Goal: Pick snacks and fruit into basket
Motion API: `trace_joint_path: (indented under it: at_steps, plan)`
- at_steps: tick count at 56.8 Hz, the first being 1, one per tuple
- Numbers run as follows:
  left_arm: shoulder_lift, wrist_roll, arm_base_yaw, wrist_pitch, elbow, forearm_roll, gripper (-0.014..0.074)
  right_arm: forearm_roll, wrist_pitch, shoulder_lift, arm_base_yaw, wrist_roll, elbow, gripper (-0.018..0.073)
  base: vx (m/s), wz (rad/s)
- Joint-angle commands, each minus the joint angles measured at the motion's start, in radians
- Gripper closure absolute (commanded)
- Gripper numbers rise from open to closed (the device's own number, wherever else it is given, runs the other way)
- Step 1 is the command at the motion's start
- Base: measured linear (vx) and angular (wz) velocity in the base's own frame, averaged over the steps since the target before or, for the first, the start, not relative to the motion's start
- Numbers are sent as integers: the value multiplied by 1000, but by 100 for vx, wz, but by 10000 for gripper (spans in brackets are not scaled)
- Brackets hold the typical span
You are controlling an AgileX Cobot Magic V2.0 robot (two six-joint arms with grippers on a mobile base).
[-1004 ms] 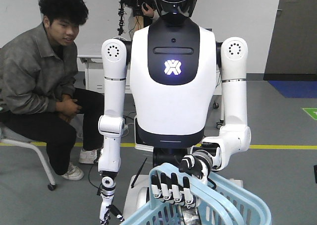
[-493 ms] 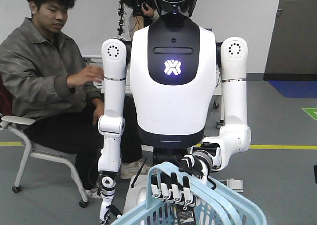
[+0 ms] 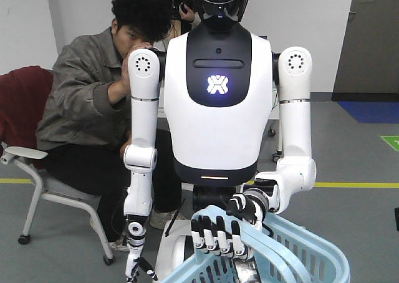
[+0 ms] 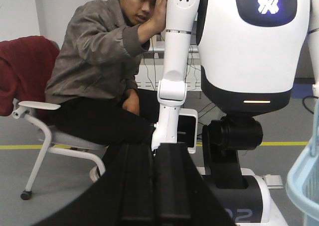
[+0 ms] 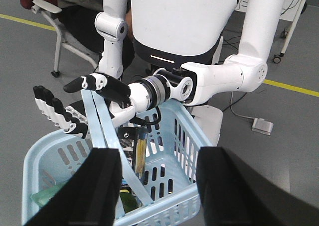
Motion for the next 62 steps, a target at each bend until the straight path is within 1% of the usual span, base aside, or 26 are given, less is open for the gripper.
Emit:
trace_joint_path:
  at_steps: [1, 3, 5, 36, 41, 45, 47, 50, 52, 55, 59, 60, 62]
  plan:
    - [-38, -11, 5, -138, 34, 0, 604, -3, -71, -1, -7, -4, -28, 160, 0, 0]
    - [-28, -28, 5, -173, 47, 0, 604, -3, -68, -1, -7, -4, -28, 160, 0, 0]
    - [-25, -30, 5, -150, 43, 0, 603, -3, -68, -1, -7, -4, -28, 160, 0, 0]
    - [-22, -24, 5, -150, 42, 0, 603, -3, -64, -1, -7, -4, -28, 160, 0, 0]
    - [-22, -24, 5, -150, 42, 0, 603, -43, -75, -1, -7, -4, -28, 168, 0, 0]
    - [-22, -24, 5, -150, 42, 0, 603, -80, -54, -13, -7, -4, -27, 179, 0, 0]
    - [-22, -24, 5, -150, 42, 0, 603, -103, -50, -30, -7, -4, -19, 197, 0, 0]
    - [-22, -24, 5, -150, 42, 0, 603, -125, -91, -70, -10, 11, 18, 238, 0, 0]
    - [-22, -24, 5, -150, 42, 0, 603, -127, -151, -118, -26, 30, 59, 289, 0, 0]
    - [-22, -24, 5, -150, 42, 0, 603, -126, -261, -201, -66, 49, 164, 381, 0, 0]
    - [-22, -24, 5, -150, 42, 0, 603, -131, -415, -303, -119, 48, 321, 487, 0, 0]
    - [-22, -24, 5, -150, 42, 0, 603, -131, -457, -343, -141, 48, 365, 529, 0, 0]
    - [-22, -24, 5, -150, 42, 0, 603, -131, -497, -394, -166, 48, 437, 576, 0, 0]
